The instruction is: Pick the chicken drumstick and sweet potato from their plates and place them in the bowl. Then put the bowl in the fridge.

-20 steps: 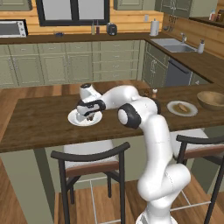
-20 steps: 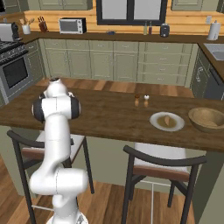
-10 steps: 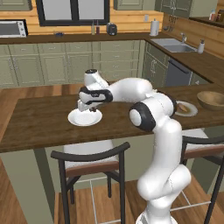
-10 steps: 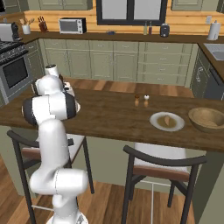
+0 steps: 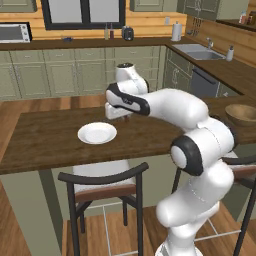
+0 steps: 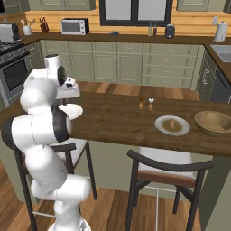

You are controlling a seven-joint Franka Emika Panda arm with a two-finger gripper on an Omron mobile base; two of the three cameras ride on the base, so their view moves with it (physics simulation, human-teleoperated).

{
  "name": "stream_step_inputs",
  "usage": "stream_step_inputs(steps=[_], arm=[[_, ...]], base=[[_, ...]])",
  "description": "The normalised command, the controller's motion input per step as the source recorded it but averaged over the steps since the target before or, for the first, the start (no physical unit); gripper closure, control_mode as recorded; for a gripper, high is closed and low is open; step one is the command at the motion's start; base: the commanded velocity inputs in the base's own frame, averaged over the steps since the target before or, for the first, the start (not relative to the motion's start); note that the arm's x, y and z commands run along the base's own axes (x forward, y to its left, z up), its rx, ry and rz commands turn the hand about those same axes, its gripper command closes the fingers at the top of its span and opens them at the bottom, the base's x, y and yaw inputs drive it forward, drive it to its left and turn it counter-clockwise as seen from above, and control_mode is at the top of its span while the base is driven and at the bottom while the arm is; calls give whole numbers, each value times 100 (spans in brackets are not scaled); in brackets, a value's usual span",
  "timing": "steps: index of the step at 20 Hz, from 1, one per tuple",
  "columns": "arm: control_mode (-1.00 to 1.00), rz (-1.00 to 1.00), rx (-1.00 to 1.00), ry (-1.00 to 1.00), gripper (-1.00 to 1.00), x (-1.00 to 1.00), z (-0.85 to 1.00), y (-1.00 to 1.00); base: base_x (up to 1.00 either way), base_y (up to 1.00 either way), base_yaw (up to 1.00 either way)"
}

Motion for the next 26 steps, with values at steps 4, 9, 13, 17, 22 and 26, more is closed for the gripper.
stream_step_inputs(steps=[4, 9, 13, 17, 22, 26], arm=[[-100, -17, 4, 0, 100, -100, 36, -94], [-100, -13, 7, 0, 100, -100, 33, -90], [-100, -4, 5, -1, 100, -100, 39, -72], [-100, 0, 0, -7, 100, -100, 32, -46], [-100, 6, 0, -4, 100, -100, 24, -7], [-100, 6, 0, 0, 100, -94, 2, 0]], base=[[0, 0, 0], [0, 0, 0], [0, 0, 0], [0, 0, 0], [0, 0, 0], [0, 0, 0]])
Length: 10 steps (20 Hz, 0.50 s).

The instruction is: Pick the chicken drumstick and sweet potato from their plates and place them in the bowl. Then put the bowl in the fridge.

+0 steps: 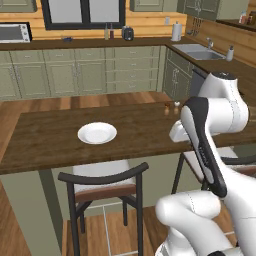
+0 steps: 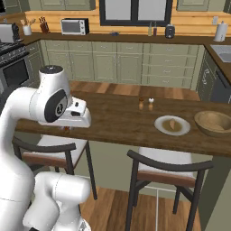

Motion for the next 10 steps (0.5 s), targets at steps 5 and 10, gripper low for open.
stream_step_inputs(steps=[5, 10], arm=[[-100, 1, 0, 1, 100, -28, -8, 0], [-100, 0, 0, 0, 100, 0, 0, 0]], base=[[0, 0, 0], [0, 0, 0]])
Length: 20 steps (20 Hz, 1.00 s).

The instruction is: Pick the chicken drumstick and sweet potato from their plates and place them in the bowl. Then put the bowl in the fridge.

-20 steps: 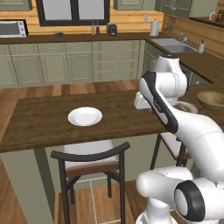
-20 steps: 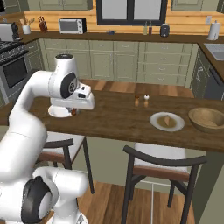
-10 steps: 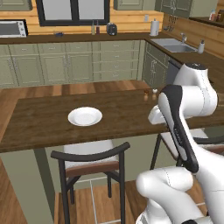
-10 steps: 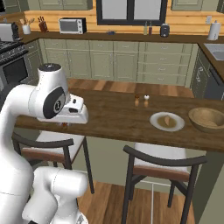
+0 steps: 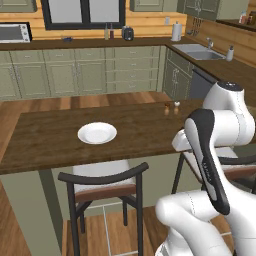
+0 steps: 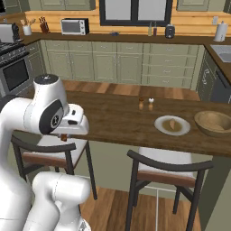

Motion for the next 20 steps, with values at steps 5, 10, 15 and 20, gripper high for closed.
stream_step_inputs(steps=[5, 10, 15, 20], arm=[[-100, 0, 0, 0, 100, 0, 0, 0], [100, 0, 0, 0, 100, 0, 0, 0], [100, 0, 0, 0, 100, 0, 0, 0], [100, 0, 0, 0, 100, 0, 0, 0]], base=[[0, 0, 0], [0, -6, 0], [-8, -62, 0], [-6, -100, -5]])
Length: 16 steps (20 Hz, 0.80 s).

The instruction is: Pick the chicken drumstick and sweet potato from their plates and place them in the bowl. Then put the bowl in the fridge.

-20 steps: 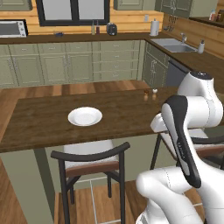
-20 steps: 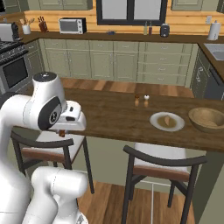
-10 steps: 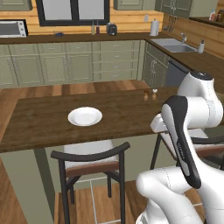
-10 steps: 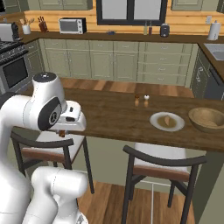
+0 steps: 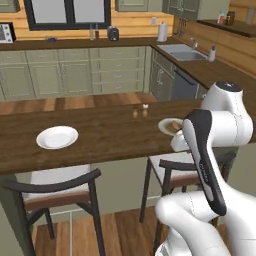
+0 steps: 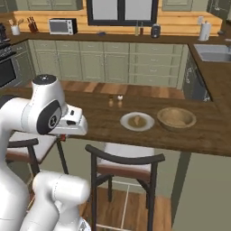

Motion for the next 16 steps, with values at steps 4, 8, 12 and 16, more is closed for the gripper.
stream_step_inputs(steps=[4, 8, 12, 16], arm=[[100, 0, 0, 0, 100, 0, 0, 0], [100, 0, 0, 0, 100, 0, 0, 0], [100, 0, 0, 0, 100, 0, 0, 0], [100, 0, 0, 0, 100, 0, 0, 0]], base=[[0, -100, -13], [4, -99, -22], [45, -77, -6], [64, -60, -4]])
